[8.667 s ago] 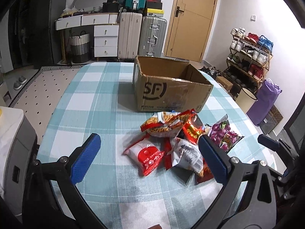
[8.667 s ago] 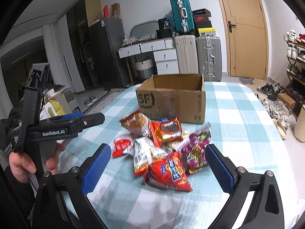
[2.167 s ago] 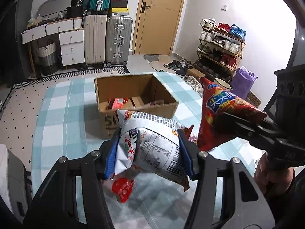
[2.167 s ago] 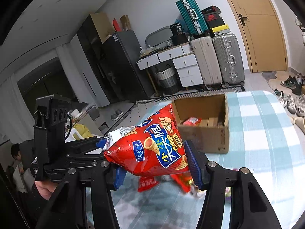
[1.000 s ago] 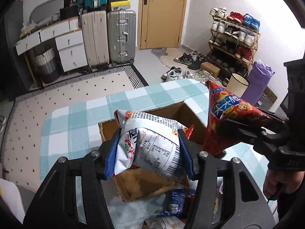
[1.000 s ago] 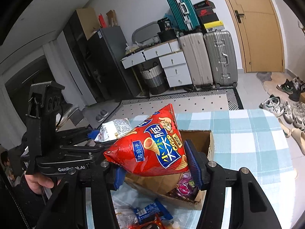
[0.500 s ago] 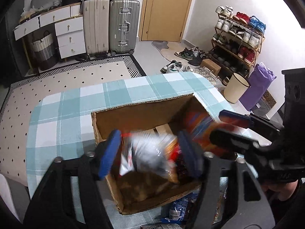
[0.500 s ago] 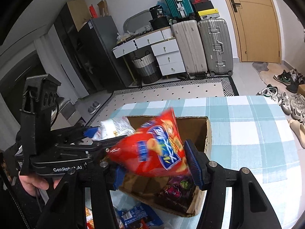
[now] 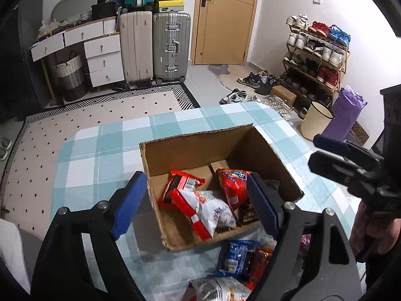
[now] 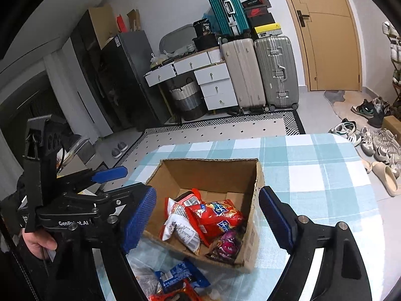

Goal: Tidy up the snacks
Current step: 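Withdraw both tools from the box back toward the remaining snacks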

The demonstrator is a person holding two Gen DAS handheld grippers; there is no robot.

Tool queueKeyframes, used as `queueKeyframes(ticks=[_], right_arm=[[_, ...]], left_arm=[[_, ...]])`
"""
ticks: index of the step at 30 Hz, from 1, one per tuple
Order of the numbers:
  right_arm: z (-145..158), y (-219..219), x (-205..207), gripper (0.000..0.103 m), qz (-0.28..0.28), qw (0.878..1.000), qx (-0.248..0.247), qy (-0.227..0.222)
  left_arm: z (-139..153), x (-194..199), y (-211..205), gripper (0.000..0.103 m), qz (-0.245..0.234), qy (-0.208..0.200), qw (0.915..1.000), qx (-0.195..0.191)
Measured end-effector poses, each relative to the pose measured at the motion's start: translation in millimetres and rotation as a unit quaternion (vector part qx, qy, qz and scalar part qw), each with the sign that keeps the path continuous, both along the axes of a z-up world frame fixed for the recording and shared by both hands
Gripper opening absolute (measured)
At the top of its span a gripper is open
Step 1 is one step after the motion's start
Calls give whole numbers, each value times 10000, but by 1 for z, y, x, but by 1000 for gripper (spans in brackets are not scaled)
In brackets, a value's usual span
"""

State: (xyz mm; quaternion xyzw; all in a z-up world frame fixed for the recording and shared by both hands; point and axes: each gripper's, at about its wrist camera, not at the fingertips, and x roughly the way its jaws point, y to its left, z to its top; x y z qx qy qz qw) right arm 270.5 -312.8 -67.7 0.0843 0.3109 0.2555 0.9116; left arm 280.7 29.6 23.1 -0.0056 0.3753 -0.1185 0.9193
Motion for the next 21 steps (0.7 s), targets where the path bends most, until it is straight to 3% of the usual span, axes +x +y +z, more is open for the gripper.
queueKeyframes(ticks=[9,21], right_arm=[[18,-2,-38,86,-63,9997,-95,-222],[38,-5,-103,95,-108,9984,-100,-545]], left_arm=[[21,-44,-1,85,123,-211,9997,32],[39,-109,-1,101,320,-520,9981,-21]])
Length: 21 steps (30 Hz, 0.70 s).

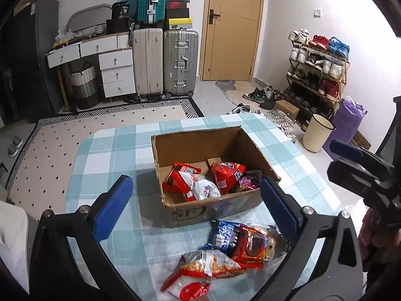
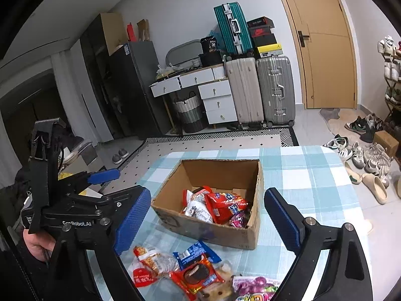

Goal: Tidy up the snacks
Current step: 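Withdraw both tools from the box back toward the remaining snacks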

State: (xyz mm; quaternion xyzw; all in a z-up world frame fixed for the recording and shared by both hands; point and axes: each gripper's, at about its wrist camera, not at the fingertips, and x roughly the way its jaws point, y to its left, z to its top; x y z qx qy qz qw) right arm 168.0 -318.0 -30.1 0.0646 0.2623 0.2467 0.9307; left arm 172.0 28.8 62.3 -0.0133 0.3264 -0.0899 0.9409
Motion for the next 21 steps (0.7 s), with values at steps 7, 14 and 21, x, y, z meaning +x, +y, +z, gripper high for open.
queueKeyframes(ticks=[7,14,21], right_arm=[[3,0,-35,99,11,9999,-41,-151],[-5,1,-71,101,-3,9996,11,-284],[-23,0,-89,102,-114,9997,124,-181]], left_arm=[[-2,-38,4,102,110,-76,9999,-15],[-10,-70,7,102,185,-172,9997,63],[-34,-93,11,102,266,-30,9996,-128]])
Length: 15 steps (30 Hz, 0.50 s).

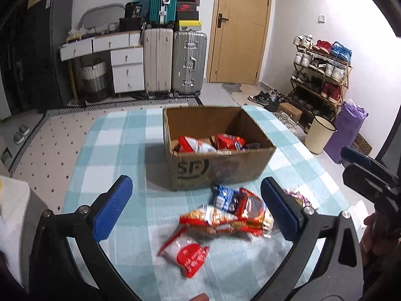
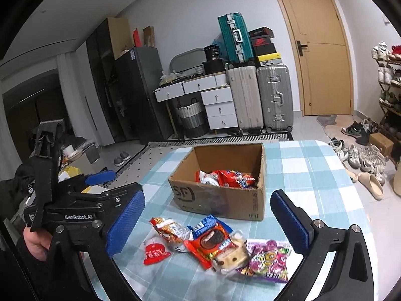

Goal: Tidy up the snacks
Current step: 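Withdraw both tools from the box back toward the remaining snacks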

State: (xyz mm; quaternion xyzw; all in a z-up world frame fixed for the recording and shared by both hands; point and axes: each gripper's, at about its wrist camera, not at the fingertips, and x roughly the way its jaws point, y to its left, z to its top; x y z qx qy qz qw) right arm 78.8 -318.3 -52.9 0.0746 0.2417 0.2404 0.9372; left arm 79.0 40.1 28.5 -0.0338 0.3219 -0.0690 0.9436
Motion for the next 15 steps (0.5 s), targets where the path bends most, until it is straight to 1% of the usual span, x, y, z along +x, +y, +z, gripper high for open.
queueKeyframes(ticks=[6,15], right_arm=[[-17,-2,-12,102,-51,9999,-11,131],[-56,-6,-20,102,-145,9990,12,428]], left_arm=[[-29,-11,3,102,48,192,9997,-123],[-65,-10,6,102,112,419,9988,-226]])
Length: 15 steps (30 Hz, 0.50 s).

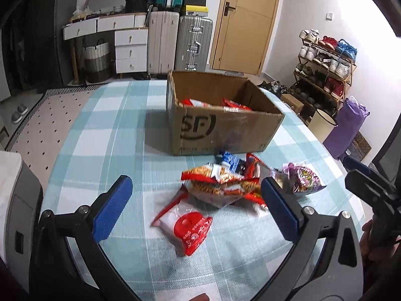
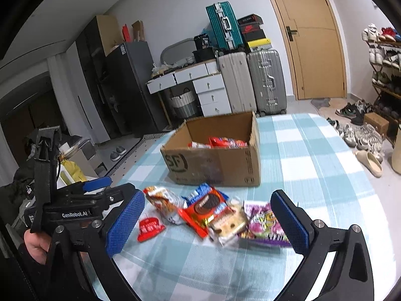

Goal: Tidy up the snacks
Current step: 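Withdraw both tools from the box back toward the remaining snacks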

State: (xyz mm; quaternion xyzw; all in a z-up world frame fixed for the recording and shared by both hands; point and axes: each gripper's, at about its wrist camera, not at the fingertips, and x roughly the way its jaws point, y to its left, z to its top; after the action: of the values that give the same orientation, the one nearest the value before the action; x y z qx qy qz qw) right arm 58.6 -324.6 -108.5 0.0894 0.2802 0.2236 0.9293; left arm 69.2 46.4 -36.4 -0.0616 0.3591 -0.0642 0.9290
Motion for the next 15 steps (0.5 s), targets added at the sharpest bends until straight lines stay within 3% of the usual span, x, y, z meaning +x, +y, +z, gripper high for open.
queueKeyframes(ticks=[15], right_arm=[[-40,3,8,102,43,9995,44,297]], left_arm=[[-39,36,-13,102,-200,355,9991,-109]])
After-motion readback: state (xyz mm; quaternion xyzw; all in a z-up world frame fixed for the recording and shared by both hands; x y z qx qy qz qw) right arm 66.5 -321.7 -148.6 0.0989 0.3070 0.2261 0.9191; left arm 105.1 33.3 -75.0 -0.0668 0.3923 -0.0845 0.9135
